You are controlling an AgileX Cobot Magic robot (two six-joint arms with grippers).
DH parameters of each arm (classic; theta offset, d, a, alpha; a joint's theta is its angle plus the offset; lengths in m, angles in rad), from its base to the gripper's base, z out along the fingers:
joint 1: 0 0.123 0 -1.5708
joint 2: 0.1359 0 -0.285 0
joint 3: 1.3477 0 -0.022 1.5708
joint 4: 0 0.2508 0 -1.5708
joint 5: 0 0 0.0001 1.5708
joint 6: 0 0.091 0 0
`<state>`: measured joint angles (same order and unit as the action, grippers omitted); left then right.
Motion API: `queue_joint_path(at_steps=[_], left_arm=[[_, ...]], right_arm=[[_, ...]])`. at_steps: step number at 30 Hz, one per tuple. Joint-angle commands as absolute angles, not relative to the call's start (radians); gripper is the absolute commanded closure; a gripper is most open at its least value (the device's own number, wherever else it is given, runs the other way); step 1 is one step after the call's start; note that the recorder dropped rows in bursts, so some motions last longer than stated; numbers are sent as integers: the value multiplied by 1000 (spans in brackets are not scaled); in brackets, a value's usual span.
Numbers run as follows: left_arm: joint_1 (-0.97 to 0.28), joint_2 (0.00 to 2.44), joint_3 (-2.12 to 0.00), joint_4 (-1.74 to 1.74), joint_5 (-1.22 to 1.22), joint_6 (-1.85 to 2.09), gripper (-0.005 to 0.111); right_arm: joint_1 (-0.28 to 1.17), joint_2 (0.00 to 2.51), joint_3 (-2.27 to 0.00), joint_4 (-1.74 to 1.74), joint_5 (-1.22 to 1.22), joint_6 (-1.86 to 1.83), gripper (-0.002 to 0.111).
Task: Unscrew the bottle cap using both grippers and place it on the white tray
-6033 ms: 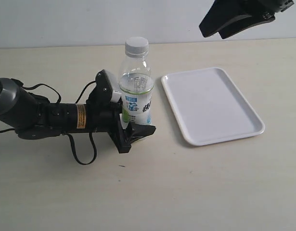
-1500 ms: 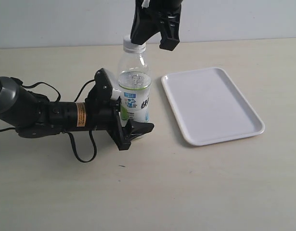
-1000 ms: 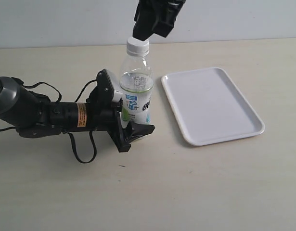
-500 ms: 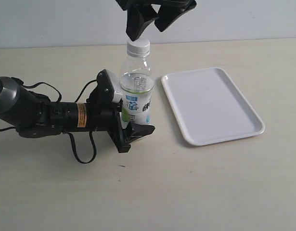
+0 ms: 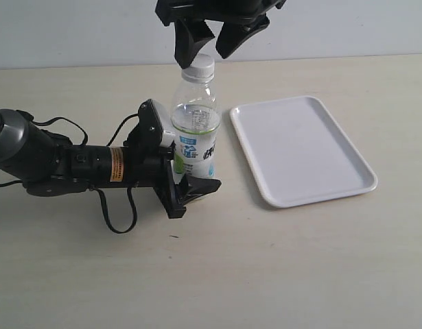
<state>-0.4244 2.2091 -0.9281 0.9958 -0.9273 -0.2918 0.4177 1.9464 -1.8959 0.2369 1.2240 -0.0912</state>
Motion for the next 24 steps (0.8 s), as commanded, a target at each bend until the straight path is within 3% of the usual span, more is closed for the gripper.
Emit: queue_joint_path(at_steps=[1,9,19,24], left_arm=[[-430,2193,-934,992,-959,-292,107],[-430,2193,-934,992,-959,-292,107],[-430,2193,-934,992,-959,-294,107],[-430,2193,-934,992,-959,-296,107]], right_arm=[[419,1952,-1904,248,1221,-85,45],[419,1954,-1904,259,1221,-83,45],[419,1954,-1904,261,1221,-92,54],[419,1963,-1904,295,1221,-111,49]])
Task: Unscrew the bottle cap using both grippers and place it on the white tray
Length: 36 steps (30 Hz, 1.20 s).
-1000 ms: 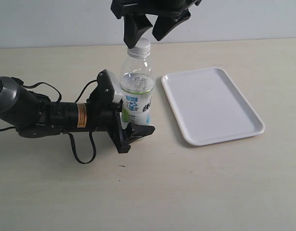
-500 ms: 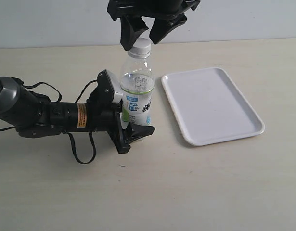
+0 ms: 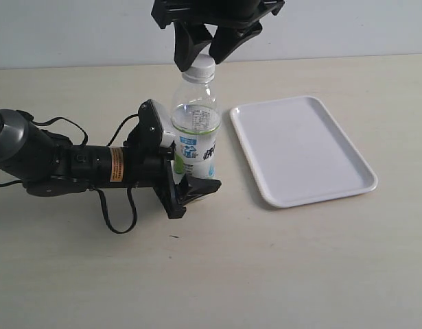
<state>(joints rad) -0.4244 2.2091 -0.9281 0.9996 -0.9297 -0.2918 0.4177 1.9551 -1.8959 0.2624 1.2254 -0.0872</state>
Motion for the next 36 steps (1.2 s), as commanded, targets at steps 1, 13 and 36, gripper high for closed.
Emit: queue_joint_path(at_steps=[1,13,36], left_arm=[[-430,2193,-934,992,-959,-296,107],[-430,2193,-934,995,-959,-296,107],[-430,2193,-934,995,-959,-296,107]], right_arm=[[419,1967,-1904,300,1221,-111,47],[419,1976,-1904,277,1221,-108,48],[419,1955,-1904,268,1221,-110,73]])
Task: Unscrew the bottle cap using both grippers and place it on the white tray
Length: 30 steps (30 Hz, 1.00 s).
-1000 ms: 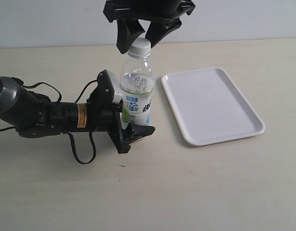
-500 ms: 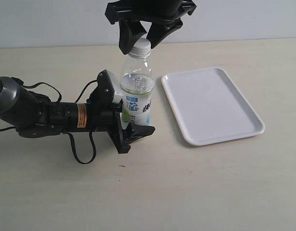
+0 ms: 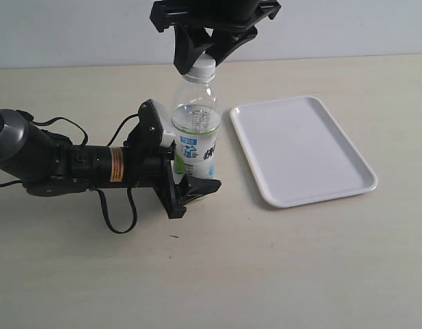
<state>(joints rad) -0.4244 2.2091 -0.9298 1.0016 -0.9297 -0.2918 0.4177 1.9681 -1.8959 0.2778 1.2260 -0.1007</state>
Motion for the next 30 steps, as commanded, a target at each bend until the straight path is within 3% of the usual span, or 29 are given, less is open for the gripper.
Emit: queue_joint_path(at_steps=[1,8,23,30], left_arm=[[-430,2193,-934,995,-959,-296,107],[-430,2193,-934,995,-959,-296,107],[-430,2193,-934,995,-959,-296,107],[-430,2193,-934,994,-959,-292,107]], right_arm=[[419,1955,-1904,260,1221,-121,78],[419,1955,-1904,236,1221,-265,108],[419,1955,-1904,282,1221,-1110,108],[419,1955,-1904,286,1221,-1226,108]])
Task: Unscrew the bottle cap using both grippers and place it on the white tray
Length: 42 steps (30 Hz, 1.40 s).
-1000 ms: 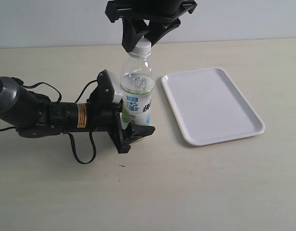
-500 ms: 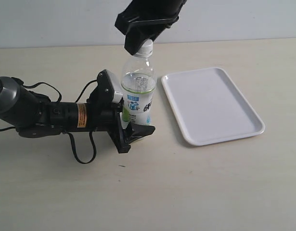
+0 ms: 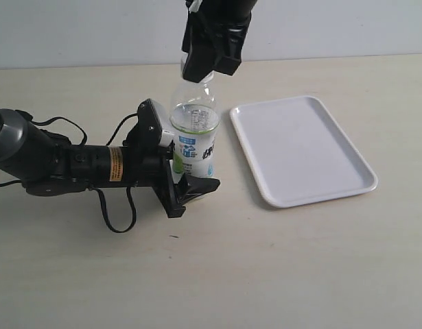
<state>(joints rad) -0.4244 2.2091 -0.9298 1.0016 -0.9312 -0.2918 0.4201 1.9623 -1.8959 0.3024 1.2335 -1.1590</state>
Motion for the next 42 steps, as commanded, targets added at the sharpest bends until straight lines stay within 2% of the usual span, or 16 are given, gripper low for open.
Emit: queue_joint_path(at_steps=[1,5,7,8,10,17,28,32,34,36,42], left_arm=[[-430,2193,-934,994,-959,-292,107],[-430,2193,-934,994,-959,-292,107],[-430,2193,-934,994,-959,-292,107],[-430,2193,-934,994,-959,-292,107],[-430,2193,-934,994,-959,-292,107],[-430,2193,-934,994,-959,-292,107],[-430,2193,-934,992,-959,-292,107],[-430,2193,-934,992,-959,-292,107],[-430,2193,-934,992,-959,-292,107],[-430,2193,-934,992,-959,-292,107],[-430,2193,-934,1009,-959,-294,107]], right_arm=[[419,1955,-1904,286,1221,-1228,108],[419,1955,-1904,295,1221,-1224,105],[419,1955,-1904,302,1221,-1175,90],[419,1955,-1904,302,1221,-1175,78],[419,1955,-1904,303,1221,-1175,66],[419,1955,-1904,322,1221,-1175,49],[419,1906,-1904,383,1221,-1072,47],[419,1829,-1904,330,1142,-627,47],[419,1820,-1904,222,1157,-163,45],[419,1841,-1904,185,1203,-29,41],[419,1907,-1904,211,1221,39,40]])
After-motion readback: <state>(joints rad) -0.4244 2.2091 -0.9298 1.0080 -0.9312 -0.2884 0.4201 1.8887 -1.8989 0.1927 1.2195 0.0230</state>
